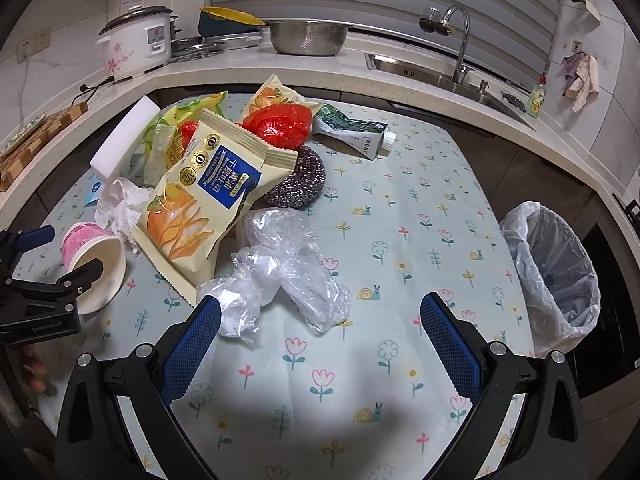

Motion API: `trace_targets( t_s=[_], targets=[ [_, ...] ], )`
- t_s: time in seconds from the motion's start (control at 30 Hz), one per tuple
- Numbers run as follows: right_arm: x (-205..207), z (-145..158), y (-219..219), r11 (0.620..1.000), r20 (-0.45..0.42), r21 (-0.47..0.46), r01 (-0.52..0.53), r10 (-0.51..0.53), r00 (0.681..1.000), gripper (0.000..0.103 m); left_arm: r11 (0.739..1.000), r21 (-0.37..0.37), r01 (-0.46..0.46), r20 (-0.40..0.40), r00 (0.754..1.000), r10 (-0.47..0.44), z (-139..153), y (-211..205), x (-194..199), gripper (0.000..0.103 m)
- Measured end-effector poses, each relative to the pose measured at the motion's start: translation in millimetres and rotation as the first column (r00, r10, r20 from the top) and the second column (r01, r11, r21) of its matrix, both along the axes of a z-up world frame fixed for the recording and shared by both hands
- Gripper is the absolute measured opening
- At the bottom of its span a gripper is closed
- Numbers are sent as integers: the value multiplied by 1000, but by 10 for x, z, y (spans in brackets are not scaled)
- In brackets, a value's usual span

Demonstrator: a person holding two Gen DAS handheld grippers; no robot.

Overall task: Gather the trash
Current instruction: 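Grasp the pink paper cup with the left tool while the right tool grasps the clear plastic bag, then carry the cup and plastic bag over the bin and open both tools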

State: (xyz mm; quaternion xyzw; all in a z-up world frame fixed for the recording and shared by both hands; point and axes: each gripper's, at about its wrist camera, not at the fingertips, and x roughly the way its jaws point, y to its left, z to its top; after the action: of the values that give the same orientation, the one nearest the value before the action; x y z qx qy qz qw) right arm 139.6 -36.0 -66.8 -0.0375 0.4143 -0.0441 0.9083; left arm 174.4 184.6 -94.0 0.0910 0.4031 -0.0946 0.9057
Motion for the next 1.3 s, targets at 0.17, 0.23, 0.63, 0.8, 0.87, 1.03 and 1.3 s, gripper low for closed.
trace_targets(
  t_s=[0.17, 0.23, 0.63, 0.8, 0.87, 1.03, 1.3],
  targets=[
    [217, -135, 60, 1000, -28, 25, -9, 10, 1000, 96, 999, -35, 1, -29, 1000, -2, -88, -40, 84, 96],
    [295, -185, 51, 999, -39, 42, -5, 7, 999, 96, 999, -46, -6, -34, 999, 4, -107, -65, 88, 95],
    [489, -402, -67, 988, -87, 156, -12, 26, 996, 67, 994, -101, -44, -55, 998, 38, -72, -235, 20, 74],
    [377, -372, -182, 982, -73, 188, -7, 21, 997, 42, 993, -106, -46, -40, 998, 42, 29, -357, -85, 67],
    [320, -329, -256, 979, -59, 205, 2, 10, 998, 38, 993, -108, -42, -36, 999, 38, 73, -417, -118, 67],
    [144, -148, -477, 976, -6, 214, 27, -26, 1000, 36, 994, -111, -16, -12, 1000, 15, 216, -617, -251, 67],
    [-183, 188, -985, 969, 85, 220, 109, -130, 988, 36, 990, -120, 72, 27, 997, -70, 475, -1129, -422, 67]
  ],
)
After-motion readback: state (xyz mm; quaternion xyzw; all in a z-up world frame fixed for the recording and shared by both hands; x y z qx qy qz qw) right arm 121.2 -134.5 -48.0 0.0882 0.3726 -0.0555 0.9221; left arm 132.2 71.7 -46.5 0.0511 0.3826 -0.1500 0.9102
